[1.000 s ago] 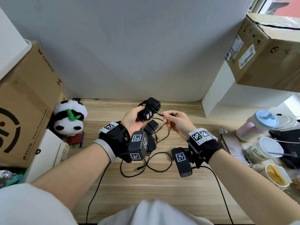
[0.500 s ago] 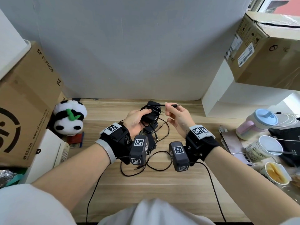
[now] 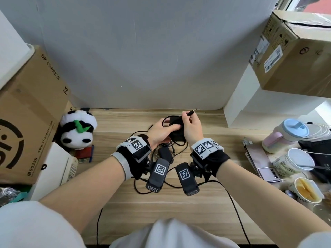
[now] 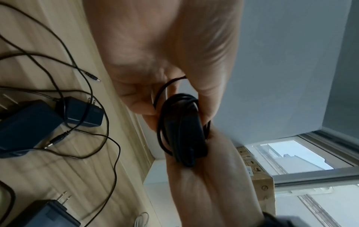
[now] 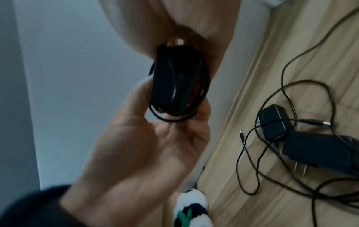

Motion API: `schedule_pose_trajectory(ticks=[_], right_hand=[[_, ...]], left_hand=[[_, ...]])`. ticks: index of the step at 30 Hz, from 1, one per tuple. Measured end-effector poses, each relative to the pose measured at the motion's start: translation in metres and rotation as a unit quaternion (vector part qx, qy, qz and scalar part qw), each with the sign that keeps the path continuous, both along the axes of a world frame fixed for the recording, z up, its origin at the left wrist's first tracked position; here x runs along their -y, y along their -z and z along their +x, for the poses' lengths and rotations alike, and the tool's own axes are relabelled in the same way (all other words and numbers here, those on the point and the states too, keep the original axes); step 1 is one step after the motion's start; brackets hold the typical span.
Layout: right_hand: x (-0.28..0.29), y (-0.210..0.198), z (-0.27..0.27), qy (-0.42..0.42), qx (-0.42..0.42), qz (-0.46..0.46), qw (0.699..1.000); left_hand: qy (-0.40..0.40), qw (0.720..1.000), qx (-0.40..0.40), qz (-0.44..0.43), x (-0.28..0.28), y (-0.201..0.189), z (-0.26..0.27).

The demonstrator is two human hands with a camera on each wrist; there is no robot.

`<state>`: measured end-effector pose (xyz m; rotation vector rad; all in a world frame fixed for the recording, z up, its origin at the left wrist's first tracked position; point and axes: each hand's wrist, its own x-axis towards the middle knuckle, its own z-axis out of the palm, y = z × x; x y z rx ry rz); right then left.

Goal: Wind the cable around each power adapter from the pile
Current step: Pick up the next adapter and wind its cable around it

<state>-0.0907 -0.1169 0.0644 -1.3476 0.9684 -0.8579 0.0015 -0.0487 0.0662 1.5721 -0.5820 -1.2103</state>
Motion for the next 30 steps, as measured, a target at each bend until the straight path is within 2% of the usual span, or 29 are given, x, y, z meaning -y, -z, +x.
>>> schedule_pose_trajectory(ticks=[2,7,10,13,17,20,26,30], right_hand=[[0.0,0.0,0.0,0.005,-0.011,-0.049,0.999],[0.008,0.002,-0.007,-0.058,-0.05,-0.13,0.989],[0.01,0.002,-0.011,-0.065,-0.049,-0.16,0.984],[0.013,0.004,-0.012,-0.042,-0.046,-0.163,0.985],[0.014,0.003,-0.015,-0.062,-0.057,-0.183,0.98],[0.015,0.002,-0.017,-0.083,-0.075,-0.199,0.974],[0.016,-0.001,-0.019,-0.116,-0.085,-0.204,0.968],[0.015,-0.002,-0.02,-0.137,-0.091,-0.195,0.967]], left_hand=[[-0.006,1.0,0.0,-0.023,-0.003,0.0,0.0],[0.021,0.998,-0.034,-0.058,-0.011,0.002,0.006],[0.019,0.996,-0.05,-0.065,-0.012,0.003,0.005],[0.033,0.996,-0.07,-0.053,-0.012,0.001,0.002],[0.108,0.989,-0.104,-0.001,-0.012,-0.009,0.006],[0.111,0.981,-0.157,0.033,-0.011,-0.015,0.014],[0.108,0.97,-0.208,0.061,-0.015,-0.018,0.02],[0.13,0.967,-0.211,0.054,-0.018,-0.016,0.021]])
